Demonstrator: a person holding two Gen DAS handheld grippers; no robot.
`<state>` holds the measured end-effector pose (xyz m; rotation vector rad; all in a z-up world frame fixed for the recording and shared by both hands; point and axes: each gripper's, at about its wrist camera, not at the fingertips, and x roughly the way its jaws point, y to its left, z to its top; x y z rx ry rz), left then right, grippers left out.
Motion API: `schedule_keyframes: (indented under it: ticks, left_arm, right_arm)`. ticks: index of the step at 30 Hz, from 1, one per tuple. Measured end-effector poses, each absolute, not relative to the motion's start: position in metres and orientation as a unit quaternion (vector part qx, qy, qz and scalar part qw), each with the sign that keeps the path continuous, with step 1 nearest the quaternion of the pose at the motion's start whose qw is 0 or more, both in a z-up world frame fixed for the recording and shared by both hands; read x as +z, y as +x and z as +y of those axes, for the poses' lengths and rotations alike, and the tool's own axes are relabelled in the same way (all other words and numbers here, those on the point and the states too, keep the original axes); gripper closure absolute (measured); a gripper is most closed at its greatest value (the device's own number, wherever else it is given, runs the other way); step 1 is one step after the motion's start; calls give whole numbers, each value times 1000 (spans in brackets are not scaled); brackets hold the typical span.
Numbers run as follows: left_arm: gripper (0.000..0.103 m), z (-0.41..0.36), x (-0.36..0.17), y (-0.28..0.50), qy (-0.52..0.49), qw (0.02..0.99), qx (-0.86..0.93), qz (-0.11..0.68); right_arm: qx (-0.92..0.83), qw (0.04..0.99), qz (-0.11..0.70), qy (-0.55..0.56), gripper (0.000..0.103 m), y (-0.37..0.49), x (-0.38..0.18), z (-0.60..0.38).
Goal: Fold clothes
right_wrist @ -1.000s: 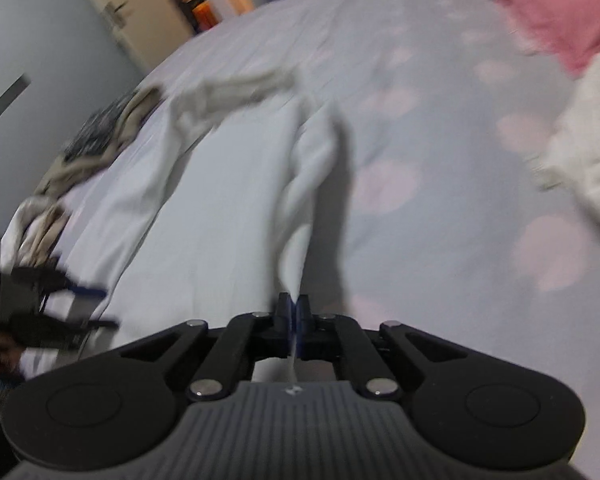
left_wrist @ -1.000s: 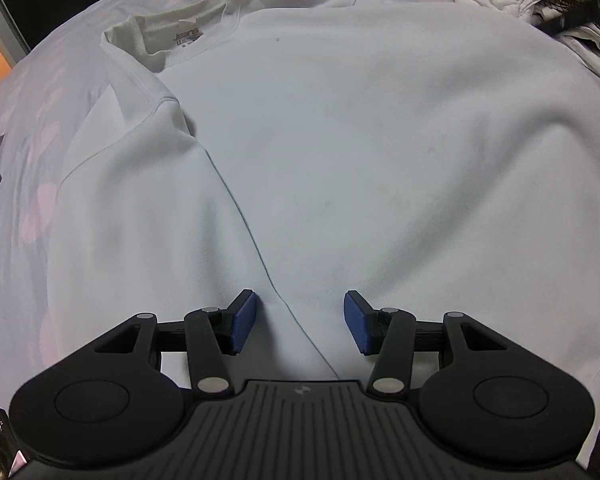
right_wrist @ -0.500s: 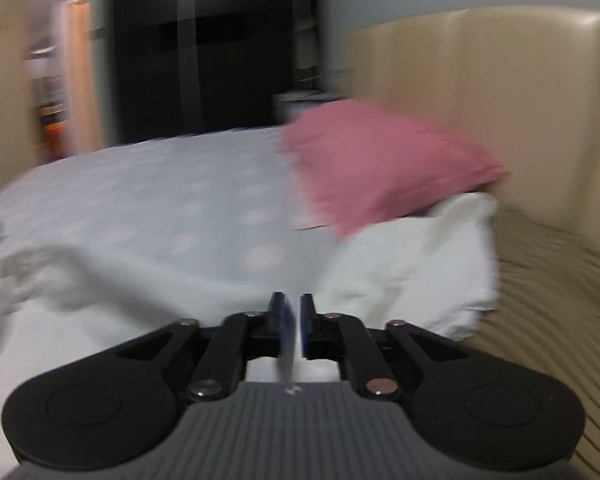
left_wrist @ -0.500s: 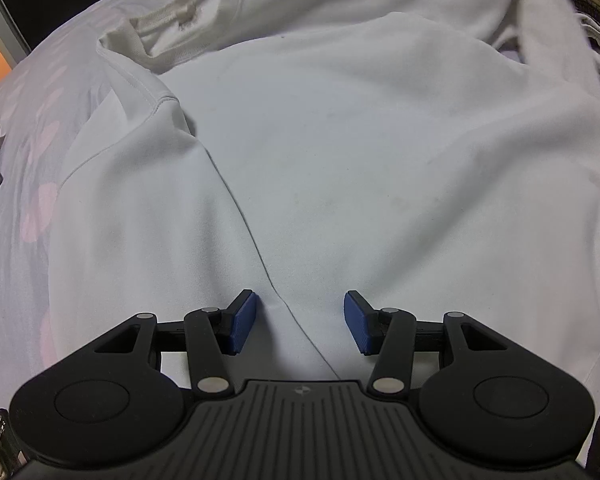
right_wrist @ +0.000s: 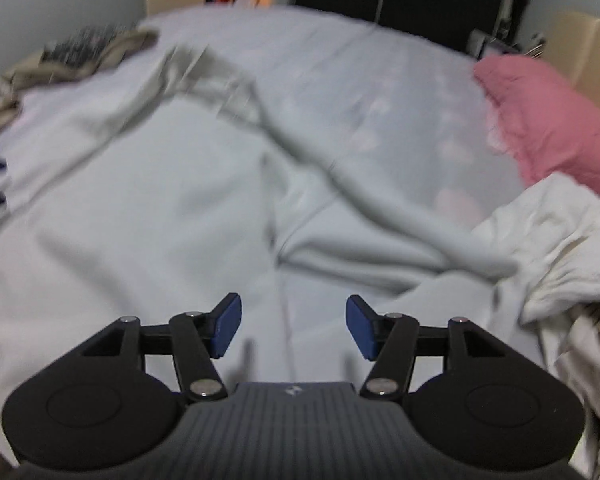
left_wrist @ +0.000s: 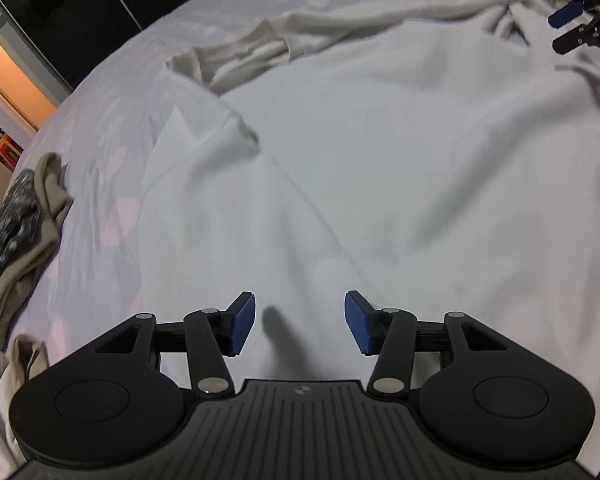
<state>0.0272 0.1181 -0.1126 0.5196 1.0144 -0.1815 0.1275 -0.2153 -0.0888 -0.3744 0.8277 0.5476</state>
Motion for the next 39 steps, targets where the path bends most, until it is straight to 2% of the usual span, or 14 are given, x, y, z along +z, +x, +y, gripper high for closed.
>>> schedule_keyframes:
  ticks: [5, 9, 11, 13, 15, 19, 23, 24, 25, 26, 30, 34, 39]
  left_arm:
    - [51, 118, -126, 14, 267, 826, -95, 488]
    - [59, 121, -128, 18, 233, 831, -100, 495]
    - [59, 123, -120, 21, 213, 839, -89, 492]
    - [51, 120, -111, 21, 199, 849, -77, 483]
    - [47, 114, -110, 19, 188, 850, -78, 486]
    - [47, 100, -119, 12, 179, 843, -93, 499]
    - [48, 91, -128, 10, 216, 832, -103, 500]
    - [59, 91, -129, 10, 222, 830, -106, 501]
    - [88, 94, -129, 9, 216, 830, -109, 503]
    - [103, 100, -125, 10, 210, 831, -112, 503]
    - [103, 136, -99, 25, 196, 843, -104, 490]
    - [103, 219, -63, 42, 152, 870, 19, 468]
    - [103, 326, -47, 51, 130, 870, 184, 439]
  right_arm:
    - [265, 853, 411, -182, 42, 125, -94, -212]
    - [271, 849, 413, -189, 42, 114, -103, -201]
    - [276, 846, 411, -196, 42, 109, -105, -196]
    - [281, 844, 408, -206, 42, 107, -106, -192]
    - [286, 841, 407, -211, 42, 105, -108, -190]
    - [288, 837, 409, -220, 42, 102, -112, -187]
    - [292, 835, 409, -224, 42, 99, -116, -187]
    - [292, 835, 410, -223, 41, 99, -117, -187]
    - [293, 834, 411, -223, 41, 98, -118, -188]
    - [292, 833, 412, -224, 41, 98, -119, -188]
    - [293, 834, 407, -232, 41, 96, -119, -188]
    - [294, 833, 406, -233, 40, 95, -120, -188]
    - [293, 831, 408, -238, 40, 94, -119, -184]
